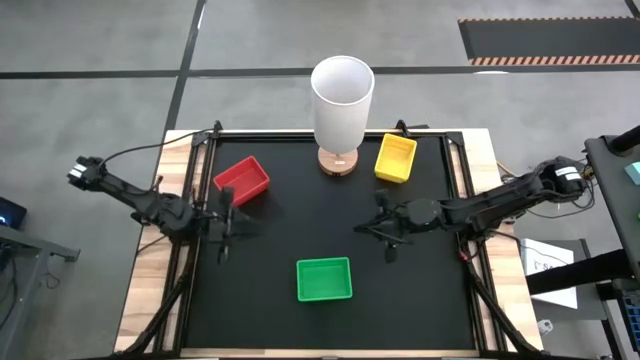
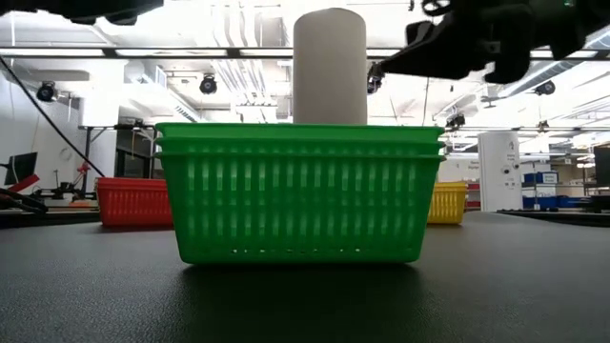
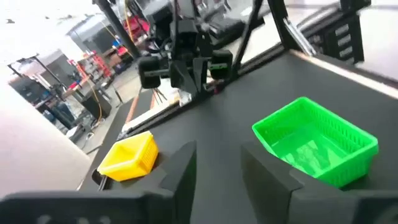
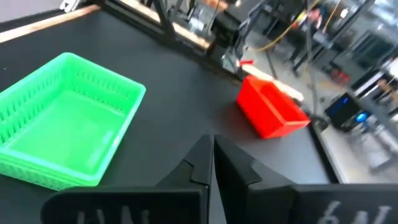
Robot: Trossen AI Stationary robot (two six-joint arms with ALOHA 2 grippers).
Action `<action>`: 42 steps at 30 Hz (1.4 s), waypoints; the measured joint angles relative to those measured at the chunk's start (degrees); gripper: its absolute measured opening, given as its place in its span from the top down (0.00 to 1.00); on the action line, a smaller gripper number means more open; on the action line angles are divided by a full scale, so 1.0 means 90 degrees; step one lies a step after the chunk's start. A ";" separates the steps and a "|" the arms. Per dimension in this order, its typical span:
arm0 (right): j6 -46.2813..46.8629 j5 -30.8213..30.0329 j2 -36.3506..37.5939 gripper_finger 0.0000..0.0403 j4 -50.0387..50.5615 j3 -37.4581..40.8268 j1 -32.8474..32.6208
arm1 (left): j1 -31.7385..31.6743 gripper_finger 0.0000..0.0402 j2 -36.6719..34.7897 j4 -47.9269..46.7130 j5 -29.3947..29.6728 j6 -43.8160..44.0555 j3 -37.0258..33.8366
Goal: Stack baskets by color
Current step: Return to Home Position
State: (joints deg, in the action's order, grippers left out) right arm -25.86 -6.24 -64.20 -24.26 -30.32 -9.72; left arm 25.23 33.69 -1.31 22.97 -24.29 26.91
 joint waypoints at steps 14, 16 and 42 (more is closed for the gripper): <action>-0.0409 0.0507 0.2412 0.98 -0.0606 0.1657 0.1064 | -0.0036 0.92 -0.1808 0.0836 0.0082 -0.0538 -0.1319; -0.0454 0.0554 0.2855 0.98 -0.0481 0.1887 0.1362 | -0.0066 0.93 -0.2103 0.1160 0.0178 -0.0773 -0.1670; 0.1060 0.1188 0.6789 0.98 0.1716 0.3292 0.1710 | -0.0075 0.95 -0.3420 0.1264 0.0387 0.0497 -0.2933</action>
State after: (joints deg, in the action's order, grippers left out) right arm -16.32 4.45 -3.11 -8.82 -0.69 5.67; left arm 24.56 2.91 10.06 26.45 -19.82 0.51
